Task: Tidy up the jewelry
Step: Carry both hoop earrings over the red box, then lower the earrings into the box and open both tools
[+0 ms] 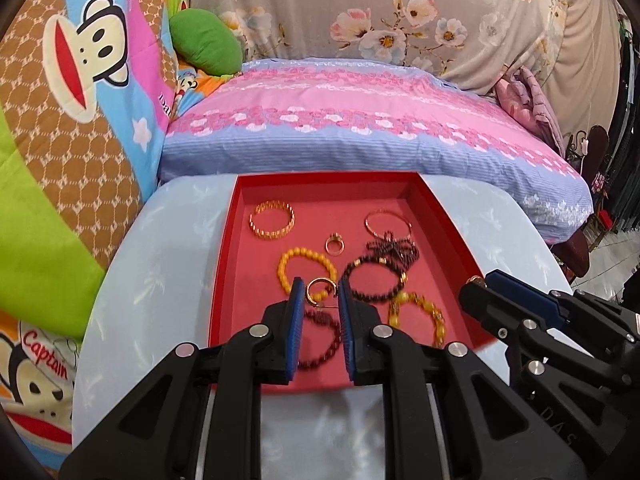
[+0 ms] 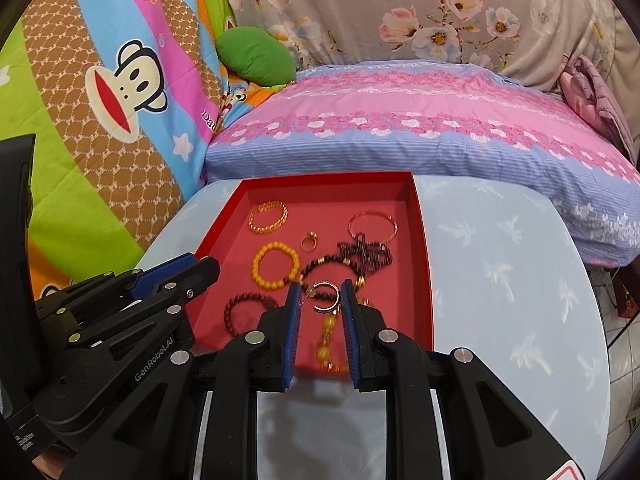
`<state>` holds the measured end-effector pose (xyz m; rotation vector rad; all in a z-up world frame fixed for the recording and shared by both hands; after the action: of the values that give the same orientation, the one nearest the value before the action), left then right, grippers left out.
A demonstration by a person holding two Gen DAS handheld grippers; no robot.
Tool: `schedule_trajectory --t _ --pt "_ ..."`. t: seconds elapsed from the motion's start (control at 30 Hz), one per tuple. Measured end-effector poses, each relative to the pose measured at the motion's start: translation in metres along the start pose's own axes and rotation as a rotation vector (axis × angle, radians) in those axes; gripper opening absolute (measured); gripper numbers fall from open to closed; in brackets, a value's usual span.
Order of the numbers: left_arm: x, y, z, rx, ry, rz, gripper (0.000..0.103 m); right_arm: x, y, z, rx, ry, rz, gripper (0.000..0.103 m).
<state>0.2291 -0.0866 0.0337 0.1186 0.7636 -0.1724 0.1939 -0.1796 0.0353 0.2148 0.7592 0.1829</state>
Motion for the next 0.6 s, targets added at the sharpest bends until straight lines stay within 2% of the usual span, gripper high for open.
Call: schedule_trajectory --t 0.3,0.6 --pt "0.039 0.0 0.037 0.004 0.0 0.009 0.017 0.042 -0.012 0.033 0.005 0.013 -0.015 0.019" --pt "0.078 0.001 0.041 0.0 0.039 0.013 0.017 0.077 -0.026 0.036 0.017 0.049 -0.027 0.019"
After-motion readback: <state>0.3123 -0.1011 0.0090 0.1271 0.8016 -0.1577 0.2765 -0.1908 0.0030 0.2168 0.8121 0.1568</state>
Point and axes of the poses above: each gripper's, at about its wrist camera, not at the fingertips, and x roughly the way its jaws point, y to its left, z to its top, the point moved 9 cm from there along x, roughly the way its jaws point, and after that the axes turned 9 degrees about z, right-handed, at the moved point
